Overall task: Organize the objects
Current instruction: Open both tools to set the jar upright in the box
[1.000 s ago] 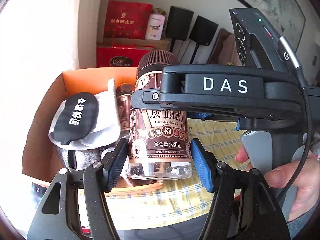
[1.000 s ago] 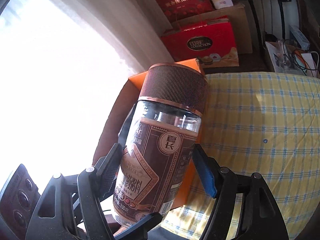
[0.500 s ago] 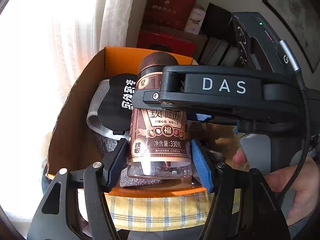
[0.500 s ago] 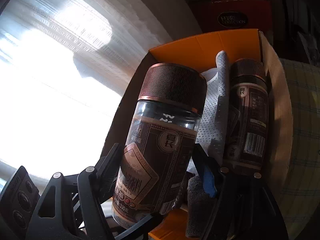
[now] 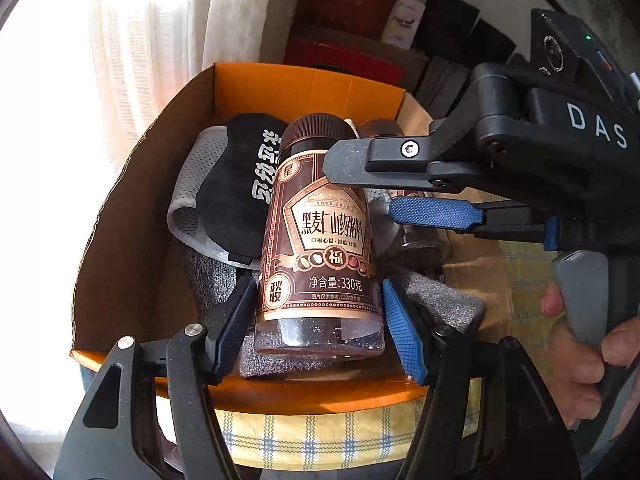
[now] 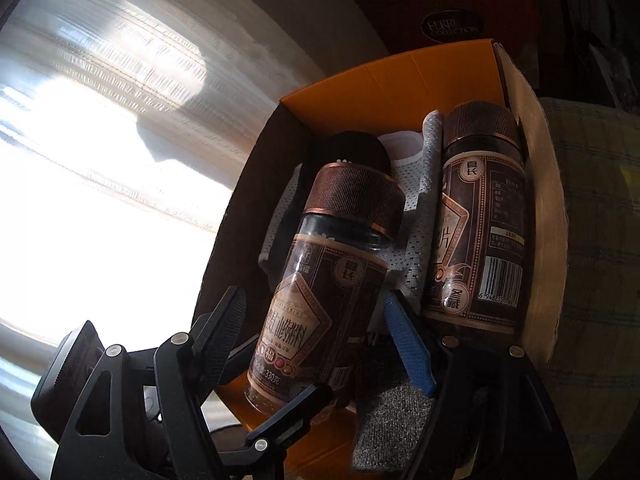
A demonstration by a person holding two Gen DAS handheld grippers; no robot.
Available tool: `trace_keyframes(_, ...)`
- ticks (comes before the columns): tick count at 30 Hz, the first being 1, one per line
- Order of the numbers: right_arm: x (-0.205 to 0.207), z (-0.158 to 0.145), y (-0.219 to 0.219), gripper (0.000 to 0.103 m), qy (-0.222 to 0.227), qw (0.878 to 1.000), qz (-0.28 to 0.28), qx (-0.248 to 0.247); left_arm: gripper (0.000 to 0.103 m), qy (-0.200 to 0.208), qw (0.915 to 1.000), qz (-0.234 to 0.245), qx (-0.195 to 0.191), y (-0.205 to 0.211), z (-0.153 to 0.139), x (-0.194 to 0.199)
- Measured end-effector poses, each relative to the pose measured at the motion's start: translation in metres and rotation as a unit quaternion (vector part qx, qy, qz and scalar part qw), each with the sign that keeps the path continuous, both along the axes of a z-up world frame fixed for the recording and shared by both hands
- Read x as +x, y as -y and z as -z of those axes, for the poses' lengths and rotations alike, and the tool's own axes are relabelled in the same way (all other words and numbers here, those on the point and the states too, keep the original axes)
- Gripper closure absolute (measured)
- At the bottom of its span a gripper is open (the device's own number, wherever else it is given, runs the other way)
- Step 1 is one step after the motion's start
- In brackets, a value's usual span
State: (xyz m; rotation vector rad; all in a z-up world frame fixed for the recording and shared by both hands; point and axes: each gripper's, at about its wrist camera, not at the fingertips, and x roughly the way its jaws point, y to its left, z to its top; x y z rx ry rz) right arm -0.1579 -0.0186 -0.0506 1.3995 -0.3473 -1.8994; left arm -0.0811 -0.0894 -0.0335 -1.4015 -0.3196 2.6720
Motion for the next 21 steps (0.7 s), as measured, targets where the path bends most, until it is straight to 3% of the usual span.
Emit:
trace_keyframes(5,0.004,-0.025,-0.020,0.027,-0.023,1.000,0.007,-0.013,0.042,-0.003,1.0000,-0.006,0.007,0.003,-0.007,0.013)
trace_keyframes(14,0.054,-0.049,-0.067,0.022,-0.097,0.994,0.033,0.032,0.040,-0.015,0.9998,-0.012,0.011,0.003,-0.024,0.032)
trace_keyframes(16,0.056,-0.052,-0.085,0.021,-0.122,0.990,0.045,0.057,0.021,-0.024,0.9996,-0.013,0.009,0.002,-0.030,0.038)
trace_keyframes(21,0.072,-0.047,-0.116,0.018,-0.159,0.980,0.068,0.100,0.018,-0.050,0.9987,-0.011,0.003,-0.006,-0.044,0.048)
